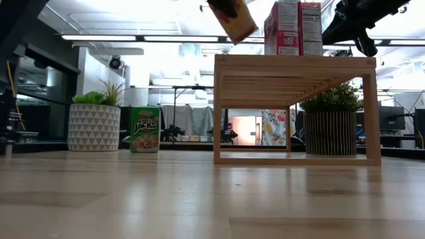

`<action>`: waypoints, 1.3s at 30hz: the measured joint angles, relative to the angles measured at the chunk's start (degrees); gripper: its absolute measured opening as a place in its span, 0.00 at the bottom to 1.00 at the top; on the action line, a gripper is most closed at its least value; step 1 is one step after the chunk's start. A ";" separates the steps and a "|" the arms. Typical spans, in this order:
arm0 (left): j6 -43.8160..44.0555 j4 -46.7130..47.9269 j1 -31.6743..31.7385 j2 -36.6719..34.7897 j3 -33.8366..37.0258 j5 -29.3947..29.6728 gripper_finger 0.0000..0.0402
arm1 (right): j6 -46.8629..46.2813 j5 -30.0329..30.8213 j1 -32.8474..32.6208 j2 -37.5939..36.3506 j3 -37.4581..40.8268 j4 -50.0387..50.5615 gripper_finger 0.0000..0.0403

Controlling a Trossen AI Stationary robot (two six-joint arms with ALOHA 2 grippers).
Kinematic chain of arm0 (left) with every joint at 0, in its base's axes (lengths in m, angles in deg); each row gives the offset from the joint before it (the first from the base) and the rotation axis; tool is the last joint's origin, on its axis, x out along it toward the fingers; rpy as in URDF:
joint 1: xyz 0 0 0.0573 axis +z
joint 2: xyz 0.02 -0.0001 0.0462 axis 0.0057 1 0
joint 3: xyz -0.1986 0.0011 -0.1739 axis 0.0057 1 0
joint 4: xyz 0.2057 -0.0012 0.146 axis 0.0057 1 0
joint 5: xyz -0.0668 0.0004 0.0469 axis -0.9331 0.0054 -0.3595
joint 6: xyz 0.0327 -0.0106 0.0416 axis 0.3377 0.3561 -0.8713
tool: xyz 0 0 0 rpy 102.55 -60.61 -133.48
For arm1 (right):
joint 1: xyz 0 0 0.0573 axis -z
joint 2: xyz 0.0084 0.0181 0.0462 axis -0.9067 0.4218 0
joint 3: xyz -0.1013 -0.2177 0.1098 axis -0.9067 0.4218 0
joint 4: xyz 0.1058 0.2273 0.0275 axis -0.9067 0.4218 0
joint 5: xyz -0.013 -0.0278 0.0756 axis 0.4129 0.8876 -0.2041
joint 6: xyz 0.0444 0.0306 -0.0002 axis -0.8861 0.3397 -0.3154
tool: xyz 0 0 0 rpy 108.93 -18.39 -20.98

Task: Stack cereal on shelf
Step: Put the top yellow cereal box on the shelf

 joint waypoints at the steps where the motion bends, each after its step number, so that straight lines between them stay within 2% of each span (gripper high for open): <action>1: 0.98 -0.12 -0.15 0.38 -0.21 -1.40 0.38 | -0.01 0.02 0.00 0.00 0.00 0.00 0.00; 4: 4.39 0.32 -0.21 1.13 -0.43 -5.37 0.38 | -0.01 0.01 0.00 0.01 0.00 0.01 0.00; 10: 11.42 0.57 -0.29 3.41 -0.25 -6.80 0.38 | 0.00 0.01 0.00 0.02 0.00 0.22 0.00; 22: 17.62 1.05 0.23 6.12 -0.36 -8.58 0.39 | 0.00 0.02 0.00 0.02 0.00 0.42 0.00; 33: 19.73 0.66 0.17 7.31 -0.23 -12.30 0.55 | -0.02 0.02 0.00 0.00 0.00 0.42 0.00; 39: 20.97 0.66 0.19 7.31 -0.23 -12.54 0.61 | -0.02 0.78 0.00 0.02 0.00 0.41 0.00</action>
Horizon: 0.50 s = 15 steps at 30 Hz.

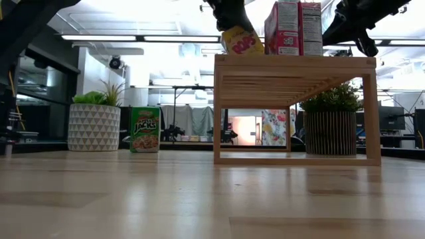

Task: Stack cereal on shelf
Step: Put the top yellow cereal box on the shelf

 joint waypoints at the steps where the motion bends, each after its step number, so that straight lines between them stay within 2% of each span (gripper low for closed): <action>1: -0.12 -0.20 0.02 0.00 0.00 0.00 0.61 | 0.00 0.02 0.01 0.00 0.00 -0.01 0.00; 15: -2.14 -7.79 0.04 -0.44 -0.33 -0.18 0.62 | 0.00 0.05 0.00 -0.01 0.00 -0.01 0.00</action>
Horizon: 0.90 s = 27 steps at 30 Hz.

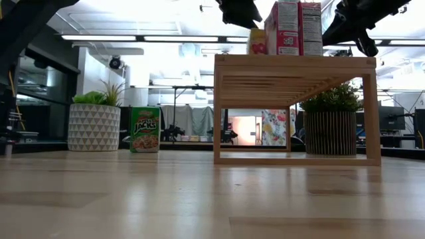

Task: Stack cereal on shelf
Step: Put the top yellow cereal box on the shelf

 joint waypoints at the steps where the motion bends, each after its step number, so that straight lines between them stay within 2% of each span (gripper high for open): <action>1: -0.24 -0.02 0.00 -0.11 0.01 0.36 0.61 | 0.00 0.02 0.00 0.01 0.00 0.00 0.00; 7: 0.24 1.08 2.01 -4.03 0.04 1.69 0.60 | 0.00 0.37 0.02 -0.02 0.00 0.01 0.00; 10: 1.76 2.48 4.02 -6.27 0.04 1.63 0.54 | 0.00 0.44 0.02 -0.01 0.00 0.00 0.00; 13: 4.70 3.93 6.92 -7.88 0.09 -1.30 0.39 | 0.00 0.82 0.00 0.01 0.00 0.00 0.00; 16: 7.08 3.27 9.50 -9.50 3.05 -6.50 0.17 | 0.00 1.37 0.00 0.01 0.00 -0.35 0.00; 18: 8.10 1.45 10.62 -11.00 7.38 -8.62 0.04 | -0.05 2.58 0.02 0.02 0.00 -1.72 0.00; 21: 10.64 -4.98 10.88 -14.76 16.62 -9.09 0.03 | 1.12 2.76 0.32 0.56 0.00 -6.27 0.00; 23: 12.68 -12.94 10.88 -18.45 24.53 -9.21 0.01 | 1.35 1.15 1.40 1.41 -0.02 -9.97 0.00; 27: 18.86 -30.66 10.80 -27.30 42.02 -9.48 0.00 | -0.52 -7.61 6.38 5.29 -0.29 -15.67 0.00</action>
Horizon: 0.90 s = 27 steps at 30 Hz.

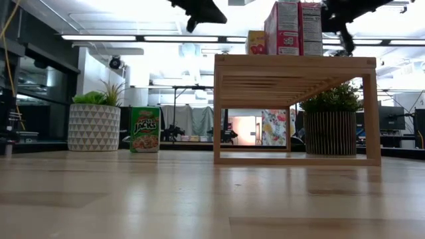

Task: Stack cereal on shelf
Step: Put the top yellow cereal box on the shelf

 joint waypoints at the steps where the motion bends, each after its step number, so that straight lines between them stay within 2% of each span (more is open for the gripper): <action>1: 2.09 -3.69 0.00 -2.10 4.16 -0.02 0.00 | -0.03 -3.14 1.71 1.65 -0.74 -0.27 0.00; 4: 6.58 -13.16 -0.02 -7.59 14.22 0.02 0.00 | 0.82 -12.21 7.08 7.62 -4.92 0.20 0.00; 6: 8.32 -17.89 -0.51 -10.45 19.06 0.15 0.00 | 3.61 -16.04 10.08 11.91 -9.07 0.90 0.00; 10: 10.32 -23.46 -2.77 -12.25 24.86 0.59 0.00 | 11.55 -17.35 15.16 20.16 -18.98 11.21 0.00; 15: 10.74 -27.48 -6.97 -8.90 26.63 0.65 0.00 | 20.51 -23.98 19.55 28.73 -28.10 22.49 0.00; 19: 11.96 -31.40 -8.79 -4.88 26.67 0.60 0.00 | 24.99 -31.22 20.82 33.83 -31.06 25.56 0.00; 27: 12.99 -35.24 -8.59 -0.74 26.57 0.44 0.00 | 26.00 -33.68 21.13 38.27 -32.23 25.53 0.00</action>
